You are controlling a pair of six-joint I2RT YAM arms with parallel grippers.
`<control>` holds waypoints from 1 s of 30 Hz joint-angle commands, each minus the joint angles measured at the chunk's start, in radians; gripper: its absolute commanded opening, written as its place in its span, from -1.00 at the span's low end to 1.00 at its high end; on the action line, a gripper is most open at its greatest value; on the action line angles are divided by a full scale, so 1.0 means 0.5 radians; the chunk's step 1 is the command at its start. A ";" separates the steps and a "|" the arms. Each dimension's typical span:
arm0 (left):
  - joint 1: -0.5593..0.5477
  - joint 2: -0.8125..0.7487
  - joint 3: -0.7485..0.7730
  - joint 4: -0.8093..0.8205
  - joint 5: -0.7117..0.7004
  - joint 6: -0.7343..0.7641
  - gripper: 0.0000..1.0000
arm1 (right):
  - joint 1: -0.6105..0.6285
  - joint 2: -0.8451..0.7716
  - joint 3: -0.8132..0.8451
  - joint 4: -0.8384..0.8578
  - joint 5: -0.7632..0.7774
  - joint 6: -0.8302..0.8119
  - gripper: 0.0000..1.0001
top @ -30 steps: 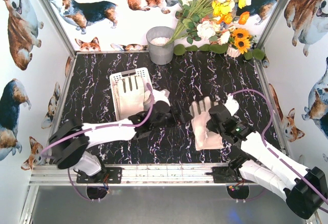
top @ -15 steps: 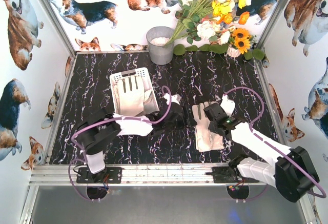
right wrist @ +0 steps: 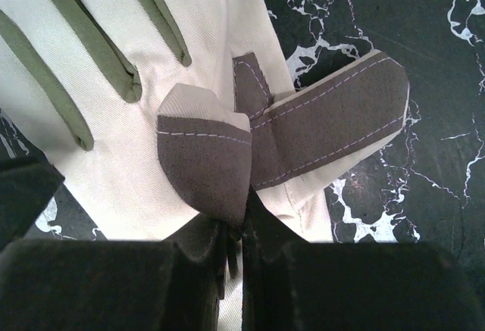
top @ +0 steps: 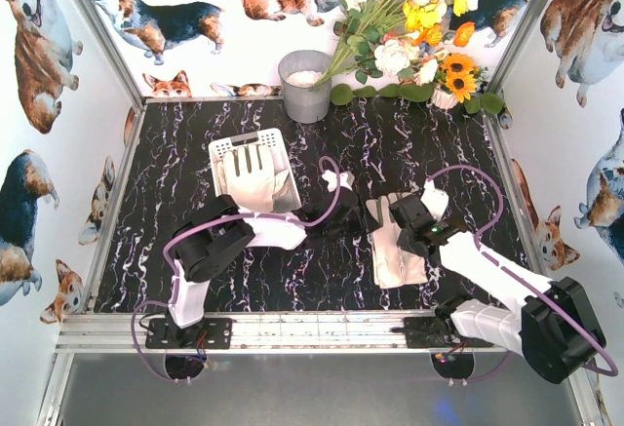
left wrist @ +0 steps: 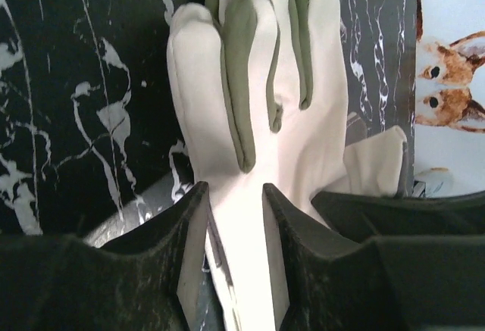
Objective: Put the gloves into the storage basket
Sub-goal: Pair the glove with the glove.
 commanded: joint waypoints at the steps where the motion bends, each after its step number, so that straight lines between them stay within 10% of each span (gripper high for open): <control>1: 0.035 0.099 0.113 -0.026 -0.050 0.073 -0.45 | -0.018 -0.053 -0.038 0.079 0.036 0.009 -1.00; 11: 0.053 0.186 0.323 -0.273 -0.121 0.188 -0.74 | -0.035 -0.103 -0.067 0.056 0.029 -0.030 -1.00; 25: 0.064 0.280 0.383 -0.190 -0.071 0.178 -0.42 | -0.049 -0.168 -0.080 0.028 0.032 -0.043 -1.00; 30: 0.097 0.283 0.316 -0.077 -0.037 0.157 -0.89 | -0.052 -0.178 -0.081 0.033 0.030 -0.040 -1.00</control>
